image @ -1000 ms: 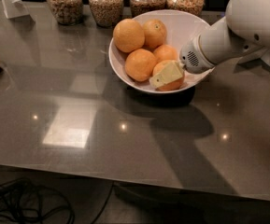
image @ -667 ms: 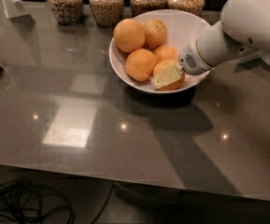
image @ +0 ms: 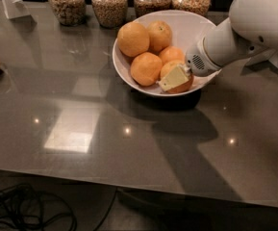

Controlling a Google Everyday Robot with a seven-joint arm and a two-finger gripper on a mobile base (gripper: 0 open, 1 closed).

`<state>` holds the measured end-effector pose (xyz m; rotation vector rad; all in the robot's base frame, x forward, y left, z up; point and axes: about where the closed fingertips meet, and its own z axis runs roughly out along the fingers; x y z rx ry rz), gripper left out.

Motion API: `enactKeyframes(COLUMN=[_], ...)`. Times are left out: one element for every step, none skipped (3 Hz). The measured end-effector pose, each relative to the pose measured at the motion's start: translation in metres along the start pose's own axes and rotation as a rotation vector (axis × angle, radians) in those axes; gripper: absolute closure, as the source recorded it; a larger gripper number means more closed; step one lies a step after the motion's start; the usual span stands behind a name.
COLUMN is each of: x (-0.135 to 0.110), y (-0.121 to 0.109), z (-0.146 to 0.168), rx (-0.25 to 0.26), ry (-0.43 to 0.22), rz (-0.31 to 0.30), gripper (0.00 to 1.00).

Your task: Pick orange from white bowl

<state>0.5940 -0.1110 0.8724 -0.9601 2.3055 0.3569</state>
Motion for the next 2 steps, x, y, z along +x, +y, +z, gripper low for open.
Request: enactKeyframes(x=[-0.003,-0.019], y=[0.003,0.011], z=[-0.007,-0.046], rx=[-0.007,-0.035], ry=[-0.011,-0.076], rz=[-0.009,-0.053], gripper=[1.00,1.00])
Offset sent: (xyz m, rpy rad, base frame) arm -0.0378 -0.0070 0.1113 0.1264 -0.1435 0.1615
